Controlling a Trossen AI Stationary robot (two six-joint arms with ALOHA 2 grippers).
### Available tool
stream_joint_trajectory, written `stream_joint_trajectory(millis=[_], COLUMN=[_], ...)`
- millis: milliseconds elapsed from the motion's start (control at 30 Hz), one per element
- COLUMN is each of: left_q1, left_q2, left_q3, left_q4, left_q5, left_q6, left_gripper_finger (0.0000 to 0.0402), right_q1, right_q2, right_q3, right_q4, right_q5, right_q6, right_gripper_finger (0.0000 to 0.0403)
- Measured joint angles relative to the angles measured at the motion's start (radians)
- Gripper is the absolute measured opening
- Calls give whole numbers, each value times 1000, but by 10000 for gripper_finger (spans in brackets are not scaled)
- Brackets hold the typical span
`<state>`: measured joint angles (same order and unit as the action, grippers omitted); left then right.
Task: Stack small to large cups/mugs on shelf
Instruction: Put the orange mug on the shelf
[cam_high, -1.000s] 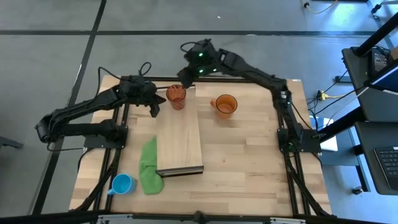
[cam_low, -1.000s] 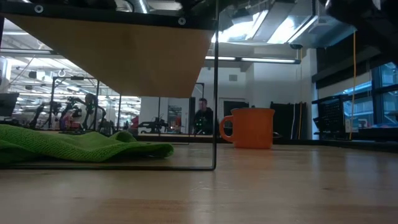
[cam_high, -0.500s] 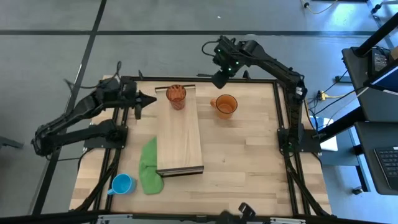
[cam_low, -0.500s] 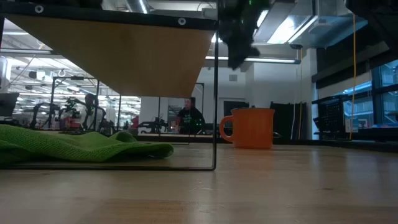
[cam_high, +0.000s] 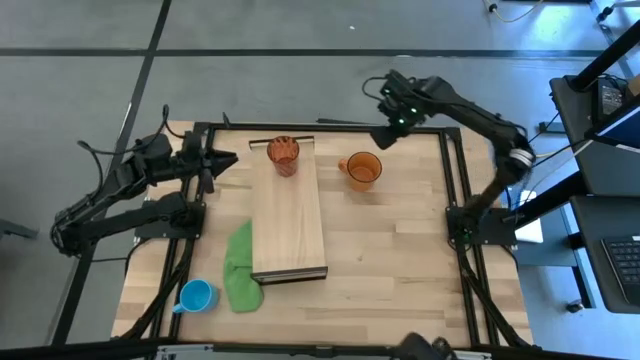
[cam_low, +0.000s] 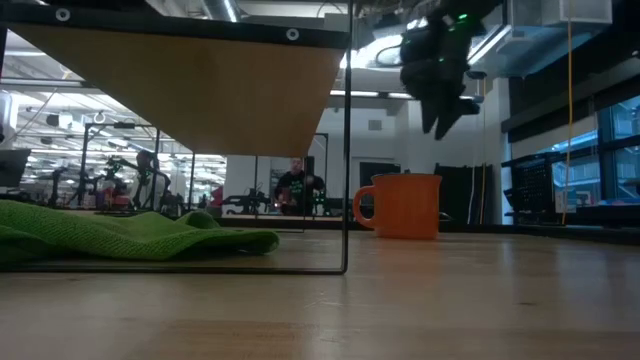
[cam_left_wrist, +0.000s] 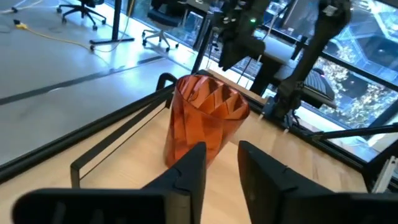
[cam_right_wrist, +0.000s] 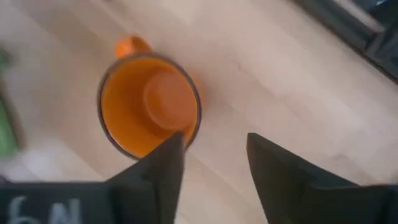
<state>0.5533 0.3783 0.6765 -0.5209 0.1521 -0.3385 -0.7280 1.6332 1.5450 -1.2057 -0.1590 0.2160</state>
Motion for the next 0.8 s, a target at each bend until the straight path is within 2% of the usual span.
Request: stream_joint_trajectory(millis=[167,367,533,800], left_q1=[0,0,0,0], left_q2=[4,4,4,4], left_q3=[0,0,0,0], left_q4=[18,20,13,-56], left_q5=[-12,-11,-11,-46], left_q6=[7,3,-25,-26], left_gripper_finger=[101,99,99,99], right_q1=[12,26,34,33], right_q2=[-126,-140,-141,-141], right_q3=[-227,-470,-508,-561], right_q4=[226,418,560,539], right_q5=[-48,-127,-136,-93], right_q6=[151,251,279,257], right_gripper_finger=[206,207,207,201])
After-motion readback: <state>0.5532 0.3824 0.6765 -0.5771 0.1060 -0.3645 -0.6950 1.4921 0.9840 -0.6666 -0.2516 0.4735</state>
